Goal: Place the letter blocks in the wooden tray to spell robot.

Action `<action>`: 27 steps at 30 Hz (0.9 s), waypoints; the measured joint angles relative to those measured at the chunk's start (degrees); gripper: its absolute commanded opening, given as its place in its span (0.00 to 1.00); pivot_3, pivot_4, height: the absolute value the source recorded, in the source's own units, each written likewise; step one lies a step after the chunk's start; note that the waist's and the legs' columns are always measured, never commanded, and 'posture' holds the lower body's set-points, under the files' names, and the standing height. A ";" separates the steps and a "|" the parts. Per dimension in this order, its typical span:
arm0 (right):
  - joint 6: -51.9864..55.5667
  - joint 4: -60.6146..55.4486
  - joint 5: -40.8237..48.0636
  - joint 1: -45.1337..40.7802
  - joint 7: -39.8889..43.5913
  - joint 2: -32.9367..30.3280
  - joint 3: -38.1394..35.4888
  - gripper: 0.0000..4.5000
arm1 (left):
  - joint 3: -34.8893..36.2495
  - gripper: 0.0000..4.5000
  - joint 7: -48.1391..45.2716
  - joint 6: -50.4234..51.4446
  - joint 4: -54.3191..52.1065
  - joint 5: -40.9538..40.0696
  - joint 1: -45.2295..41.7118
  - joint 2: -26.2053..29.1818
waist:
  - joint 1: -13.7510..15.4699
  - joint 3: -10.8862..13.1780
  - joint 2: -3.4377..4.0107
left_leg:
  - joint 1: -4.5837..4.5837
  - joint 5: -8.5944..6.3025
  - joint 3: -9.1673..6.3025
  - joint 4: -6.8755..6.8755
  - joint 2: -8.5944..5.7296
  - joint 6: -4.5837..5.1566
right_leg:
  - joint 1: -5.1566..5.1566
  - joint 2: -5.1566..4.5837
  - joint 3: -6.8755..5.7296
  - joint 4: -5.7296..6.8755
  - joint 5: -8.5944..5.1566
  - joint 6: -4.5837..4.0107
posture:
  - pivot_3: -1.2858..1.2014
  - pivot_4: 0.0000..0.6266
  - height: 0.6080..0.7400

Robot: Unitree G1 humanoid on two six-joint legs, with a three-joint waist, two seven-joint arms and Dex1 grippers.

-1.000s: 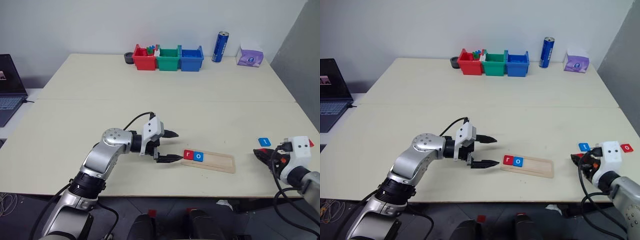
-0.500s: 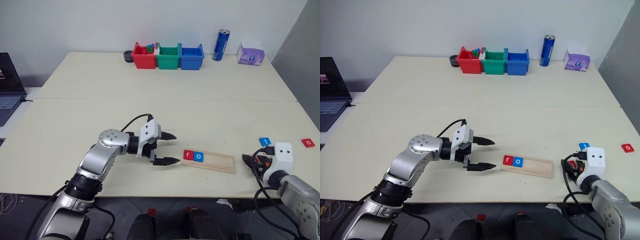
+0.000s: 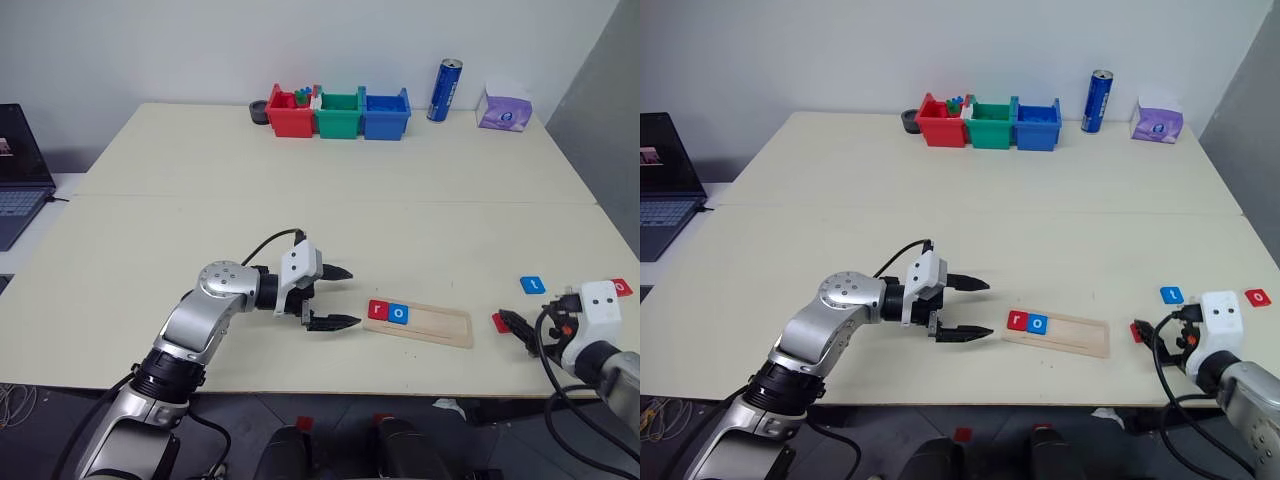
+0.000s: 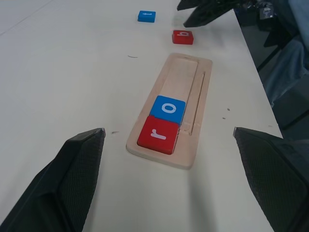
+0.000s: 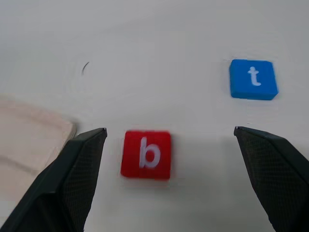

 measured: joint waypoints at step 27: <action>-42.18 39.08 -21.49 -23.02 41.58 -24.98 27.95 1.00 | -0.40 1.00 1.13 0.12 -0.35 0.69 0.03 -0.97 | -0.03 0.09 -0.15 | 0.14 0.01 0.13 0.08 0.00 0.01 | 0.04 0.05 -0.02 0.04 0.23 -0.26 | 0.52 0.24 1.00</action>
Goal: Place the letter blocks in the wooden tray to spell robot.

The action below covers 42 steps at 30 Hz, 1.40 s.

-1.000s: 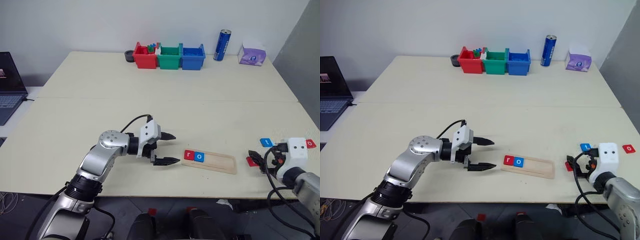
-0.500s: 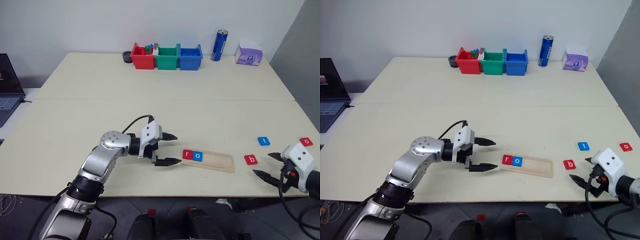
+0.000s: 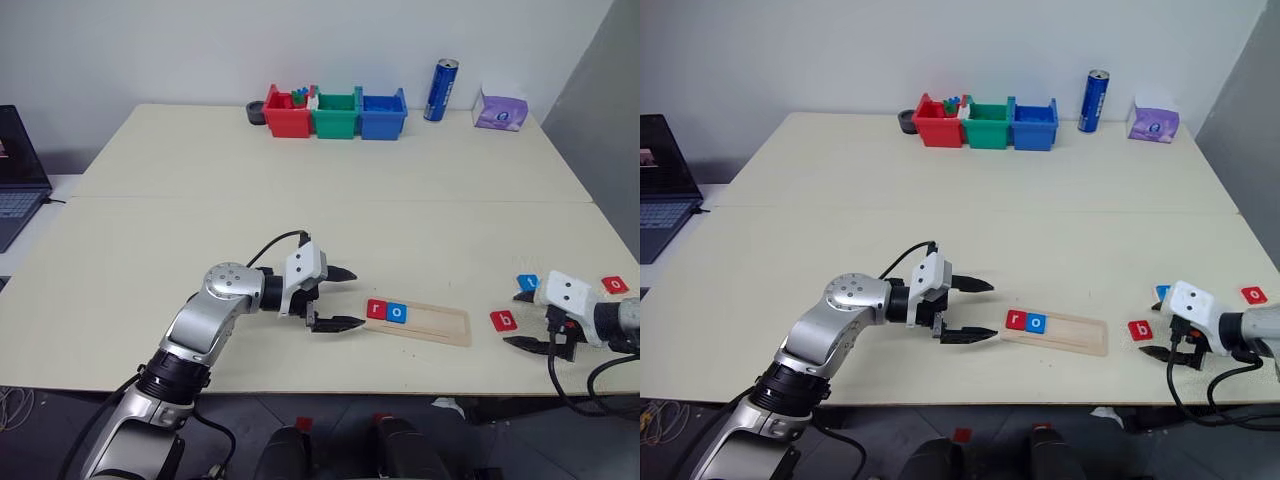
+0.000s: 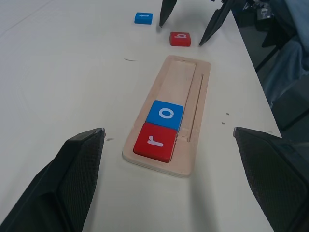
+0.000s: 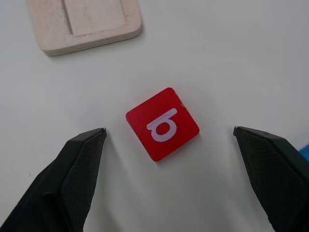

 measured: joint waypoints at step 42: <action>24.96 -22.54 4.09 -9.18 -7.04 9.63 12.52 0.32 | 2.84 1.00 0.09 0.09 -1.80 -0.29 3.97 5.30 | 0.17 0.03 -0.06 | -0.07 0.02 -0.13 0.04 0.05 0.04 | -0.05 -0.09 -0.12 0.03 0.08 -0.01 | 0.52 0.24 1.00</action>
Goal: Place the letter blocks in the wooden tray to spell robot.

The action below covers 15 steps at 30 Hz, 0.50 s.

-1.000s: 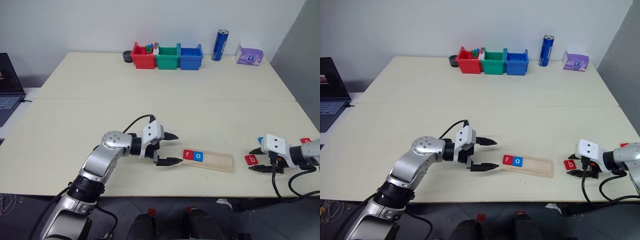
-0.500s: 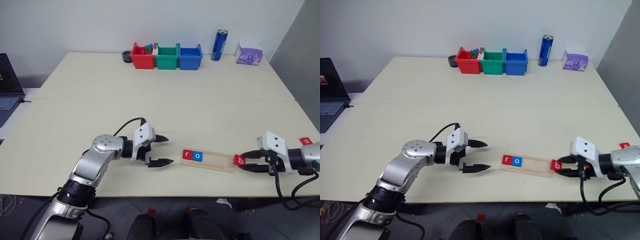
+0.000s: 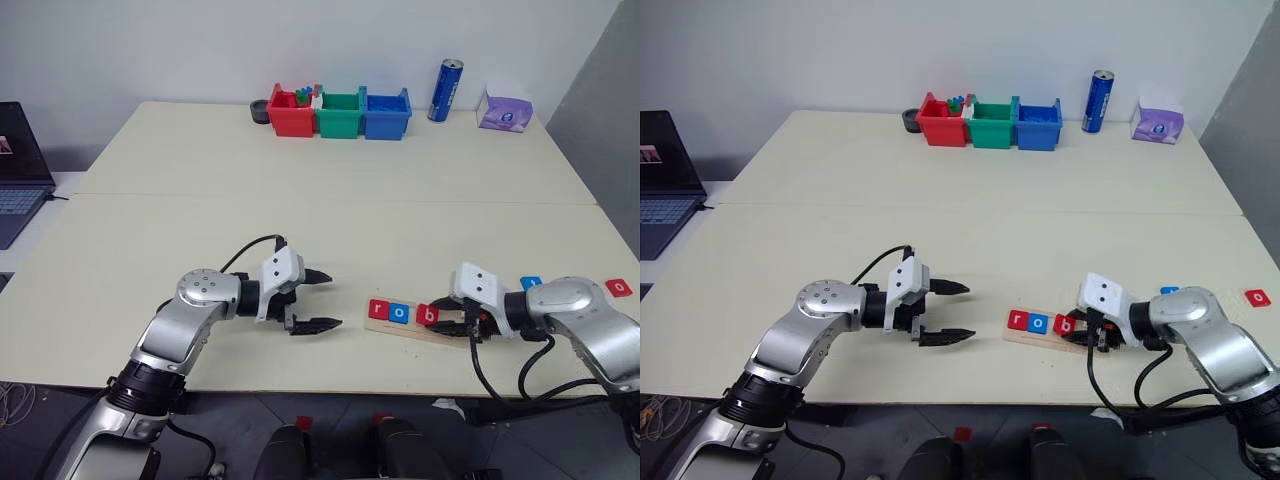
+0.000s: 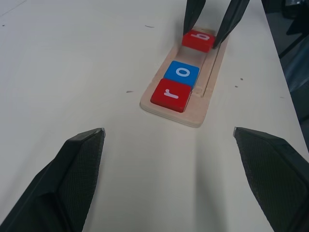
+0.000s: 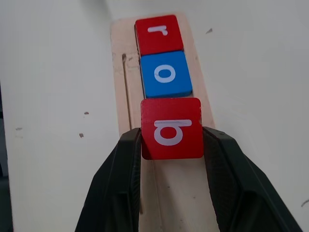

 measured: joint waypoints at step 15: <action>-0.84 3.02 -2.30 -2.64 1.30 0.71 2.17 0.32 | -0.06 1.00 0.08 -0.17 -1.16 0.06 0.18 -0.84 | -0.02 0.00 0.00 | 0.00 0.00 -0.01 0.01 0.00 0.00 | 0.00 0.00 -0.02 0.01 0.00 0.00 | 0.52 0.24 1.00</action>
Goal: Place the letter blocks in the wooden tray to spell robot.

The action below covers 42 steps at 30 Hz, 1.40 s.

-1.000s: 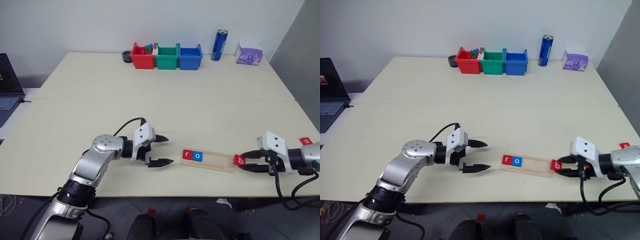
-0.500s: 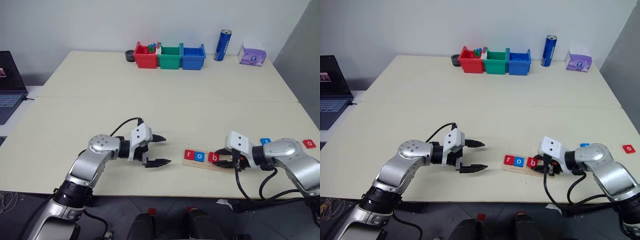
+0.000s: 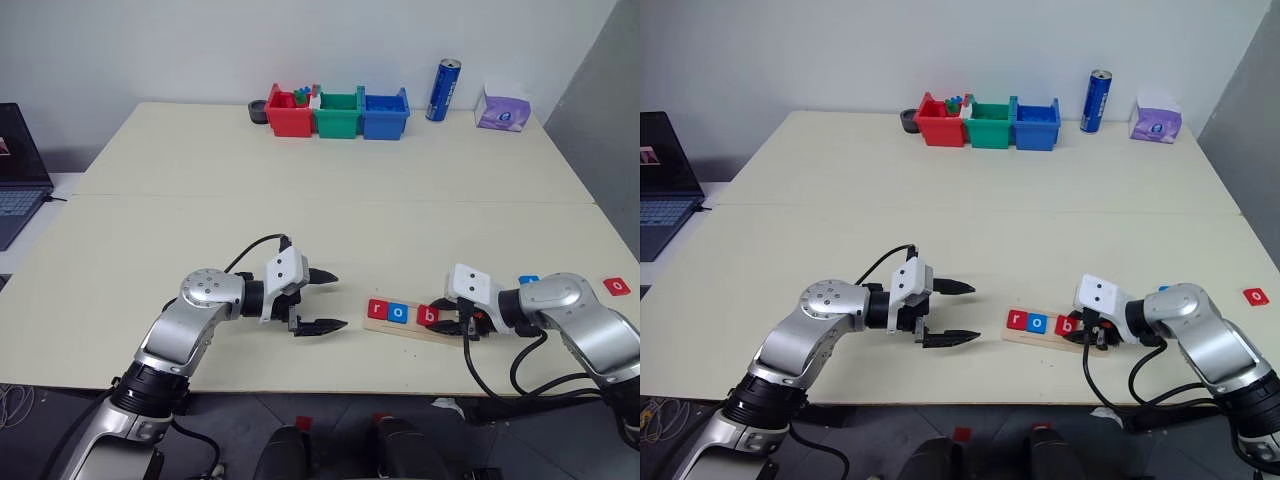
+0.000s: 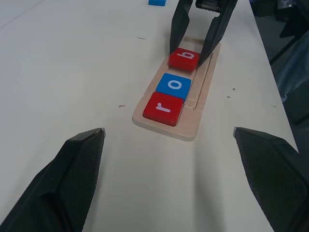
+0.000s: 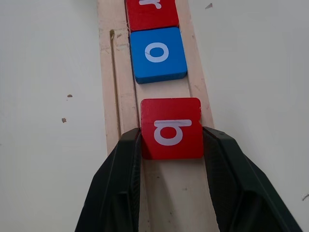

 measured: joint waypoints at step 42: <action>1.94 -4.66 0.33 5.17 -4.30 -2.15 -3.72 0.01 | -1.10 1.00 1.25 -0.41 0.09 0.50 0.01 -0.94 | -0.09 0.00 0.00 | 0.00 0.00 0.02 0.00 -0.01 0.00 | 0.00 0.02 0.01 0.00 0.00 0.01 | 0.52 0.24 1.00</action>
